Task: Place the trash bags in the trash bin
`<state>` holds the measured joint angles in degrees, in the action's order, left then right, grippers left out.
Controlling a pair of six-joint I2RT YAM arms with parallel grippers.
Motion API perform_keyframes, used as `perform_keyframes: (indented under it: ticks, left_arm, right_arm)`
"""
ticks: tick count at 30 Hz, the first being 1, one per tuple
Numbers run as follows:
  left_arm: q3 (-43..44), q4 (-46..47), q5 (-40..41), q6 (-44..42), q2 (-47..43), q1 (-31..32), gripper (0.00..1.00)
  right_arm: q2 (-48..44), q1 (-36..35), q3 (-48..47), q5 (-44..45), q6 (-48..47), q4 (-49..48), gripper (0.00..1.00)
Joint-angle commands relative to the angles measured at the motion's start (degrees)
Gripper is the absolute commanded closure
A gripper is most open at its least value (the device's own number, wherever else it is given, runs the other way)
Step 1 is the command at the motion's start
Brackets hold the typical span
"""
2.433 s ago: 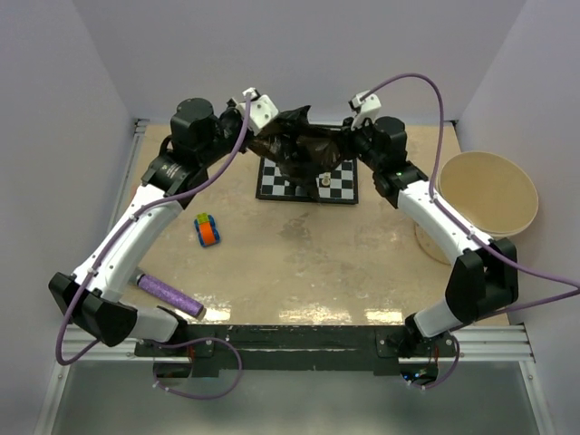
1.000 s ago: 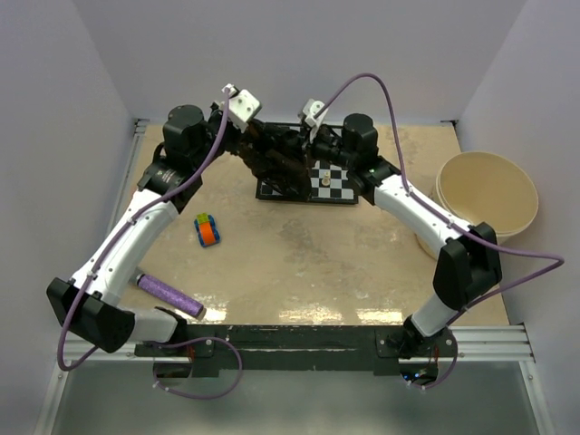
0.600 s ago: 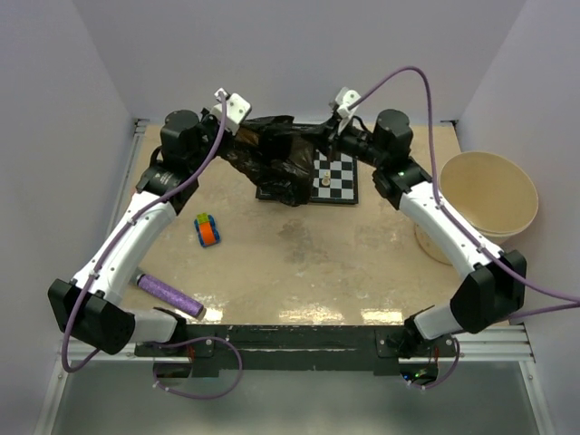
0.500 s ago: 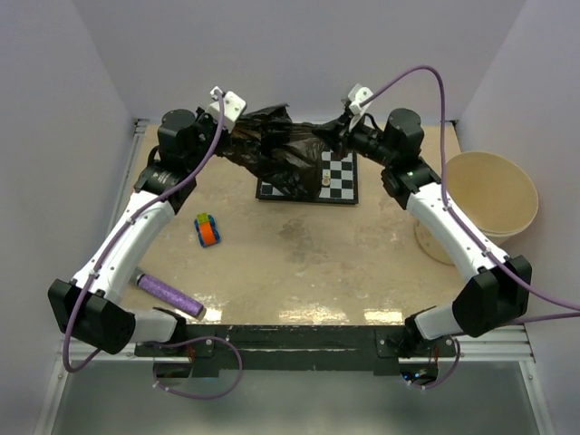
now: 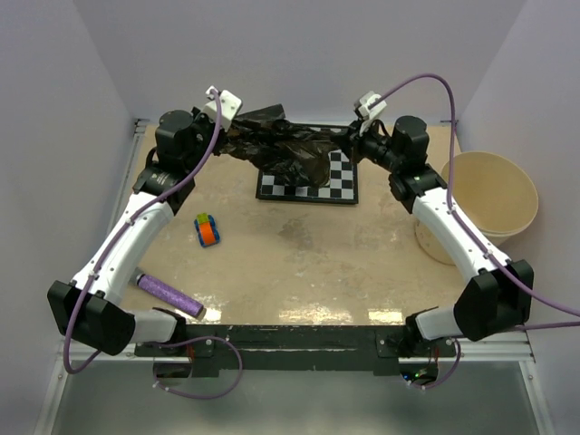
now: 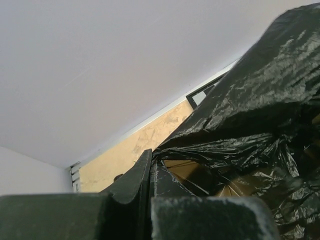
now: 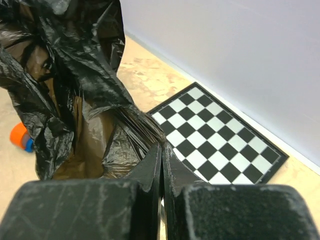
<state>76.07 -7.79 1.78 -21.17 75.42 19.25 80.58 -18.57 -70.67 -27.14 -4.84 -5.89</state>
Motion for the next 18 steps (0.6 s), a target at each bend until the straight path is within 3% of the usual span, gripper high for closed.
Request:
perform_keyframes:
  ticks: [1, 6, 11, 12, 14, 18]
  left_arm:
    - [0.3, 1.3, -5.4, 1.1, -1.9, -0.8, 1.00]
    - [1.4, -1.3, -20.4, 3.9, -1.6, -0.8, 1.00]
    - [2.1, -2.0, -24.5, 4.1, -0.3, -0.7, 0.99]
    - [2.3, -1.9, -24.9, 3.5, 0.3, -0.7, 0.90]
    - [3.1, -2.0, -26.6, 2.7, 1.7, -0.7, 0.62]
    - [7.2, -4.4, -32.7, 1.1, 5.1, -0.4, 0.40]
  right_arm:
    - [-3.8, 0.5, 0.6, 3.1, 0.2, -0.9, 1.00]
    - [-3.5, 0.5, 0.1, -2.5, 0.2, -1.6, 1.00]
    - [-3.1, -0.4, -3.3, -8.7, -0.4, -1.7, 1.00]
    - [-3.1, -0.7, -4.0, -9.3, -0.4, -1.4, 1.00]
    - [-3.0, -1.1, -5.6, -10.3, -0.6, -1.0, 1.00]
    - [-3.0, -1.7, -7.2, -10.8, -1.6, 0.3, 1.00]
